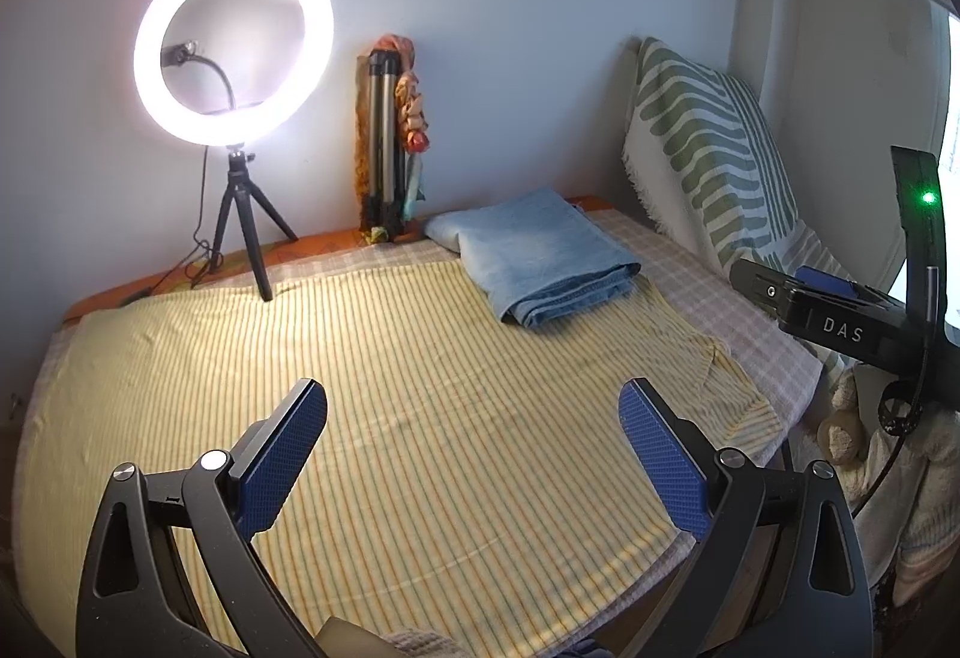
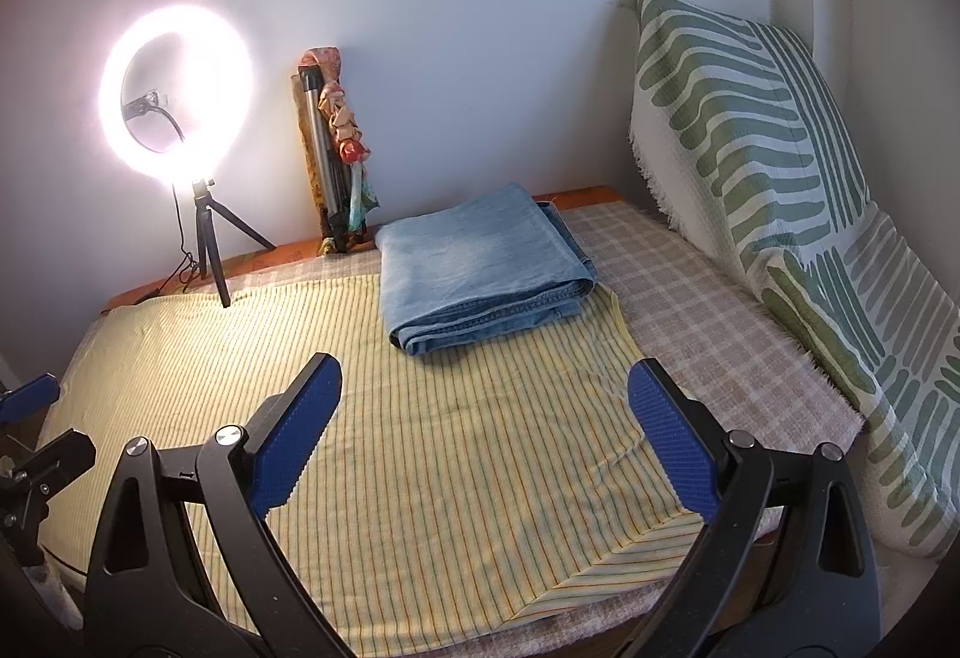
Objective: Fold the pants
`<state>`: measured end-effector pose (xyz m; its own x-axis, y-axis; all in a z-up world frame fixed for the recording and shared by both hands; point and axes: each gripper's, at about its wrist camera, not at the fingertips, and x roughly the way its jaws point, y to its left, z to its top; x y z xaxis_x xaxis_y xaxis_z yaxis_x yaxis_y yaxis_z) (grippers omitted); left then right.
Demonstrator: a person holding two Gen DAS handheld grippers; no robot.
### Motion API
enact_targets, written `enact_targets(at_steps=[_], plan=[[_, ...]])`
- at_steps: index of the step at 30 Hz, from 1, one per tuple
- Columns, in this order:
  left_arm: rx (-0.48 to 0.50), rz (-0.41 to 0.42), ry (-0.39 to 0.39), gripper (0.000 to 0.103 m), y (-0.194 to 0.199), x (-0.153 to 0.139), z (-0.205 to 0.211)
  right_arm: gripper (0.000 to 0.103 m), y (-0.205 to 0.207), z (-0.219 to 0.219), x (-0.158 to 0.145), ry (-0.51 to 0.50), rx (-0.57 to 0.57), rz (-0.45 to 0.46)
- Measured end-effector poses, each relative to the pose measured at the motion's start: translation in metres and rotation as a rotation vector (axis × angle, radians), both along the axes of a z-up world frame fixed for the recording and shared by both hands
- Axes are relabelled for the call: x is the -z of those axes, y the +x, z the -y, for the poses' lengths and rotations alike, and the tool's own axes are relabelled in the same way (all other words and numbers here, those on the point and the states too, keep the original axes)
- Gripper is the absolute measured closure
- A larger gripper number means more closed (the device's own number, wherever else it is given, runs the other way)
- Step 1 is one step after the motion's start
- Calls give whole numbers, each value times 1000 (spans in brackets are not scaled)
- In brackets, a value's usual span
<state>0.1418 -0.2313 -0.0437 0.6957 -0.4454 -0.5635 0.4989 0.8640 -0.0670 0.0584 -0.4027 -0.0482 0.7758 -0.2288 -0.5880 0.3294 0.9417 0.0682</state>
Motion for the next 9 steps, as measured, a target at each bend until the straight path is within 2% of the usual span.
enact_targets(at_steps=[9], plan=[[1,25,-29,5,-2,0,-8,5,0,-1,1,-5,2,7]])
